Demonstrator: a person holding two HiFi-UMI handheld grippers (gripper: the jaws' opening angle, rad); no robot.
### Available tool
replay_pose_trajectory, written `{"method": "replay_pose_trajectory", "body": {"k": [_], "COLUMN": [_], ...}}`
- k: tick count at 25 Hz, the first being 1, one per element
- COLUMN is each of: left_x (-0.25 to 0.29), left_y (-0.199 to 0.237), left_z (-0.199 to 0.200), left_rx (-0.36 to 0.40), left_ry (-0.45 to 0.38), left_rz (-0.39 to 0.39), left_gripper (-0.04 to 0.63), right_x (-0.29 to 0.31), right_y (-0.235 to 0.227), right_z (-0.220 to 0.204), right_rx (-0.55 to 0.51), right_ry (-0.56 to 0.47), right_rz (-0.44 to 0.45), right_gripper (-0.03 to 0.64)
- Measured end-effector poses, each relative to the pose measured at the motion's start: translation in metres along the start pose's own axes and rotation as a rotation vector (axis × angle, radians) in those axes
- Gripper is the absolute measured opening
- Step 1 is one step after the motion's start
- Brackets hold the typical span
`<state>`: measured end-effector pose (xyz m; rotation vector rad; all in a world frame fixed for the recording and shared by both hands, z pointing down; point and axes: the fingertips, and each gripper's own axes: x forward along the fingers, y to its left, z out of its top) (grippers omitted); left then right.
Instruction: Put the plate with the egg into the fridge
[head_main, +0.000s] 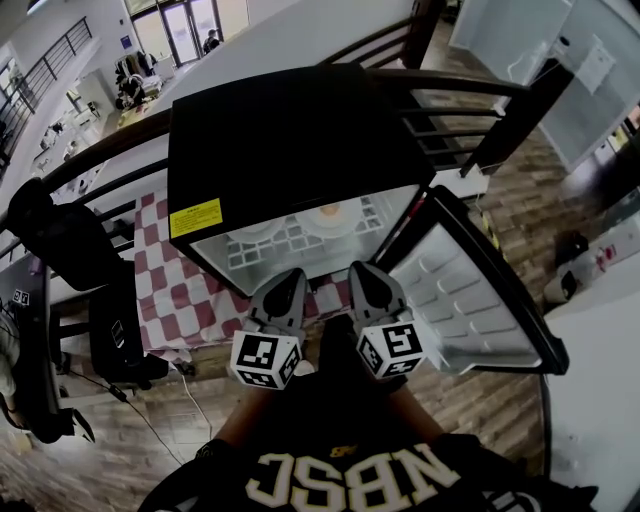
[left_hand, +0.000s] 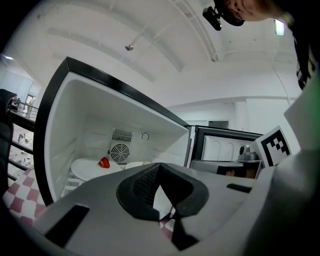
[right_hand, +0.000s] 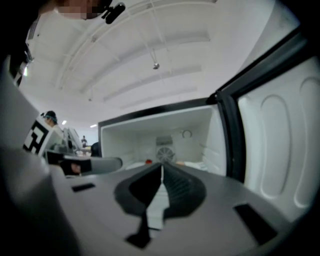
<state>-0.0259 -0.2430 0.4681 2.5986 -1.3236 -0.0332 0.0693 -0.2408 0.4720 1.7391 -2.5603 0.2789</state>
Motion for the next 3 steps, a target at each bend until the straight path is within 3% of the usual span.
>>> {"method": "replay_pose_trajectory", "body": {"k": [3], "left_x": [0.0105], "left_y": [0.0049], "left_z": [-0.0045], "left_rx": [-0.006], "left_ry": [0.011], "left_rz": [0.007], "left_gripper": [0.021], "right_x": [0.0120], "right_y": [-0.0105], "right_z": [-0.0111], "right_rx": [0.043], "right_ry": [0.033], "right_rz": [0.006], "right_gripper": [0.026]}}
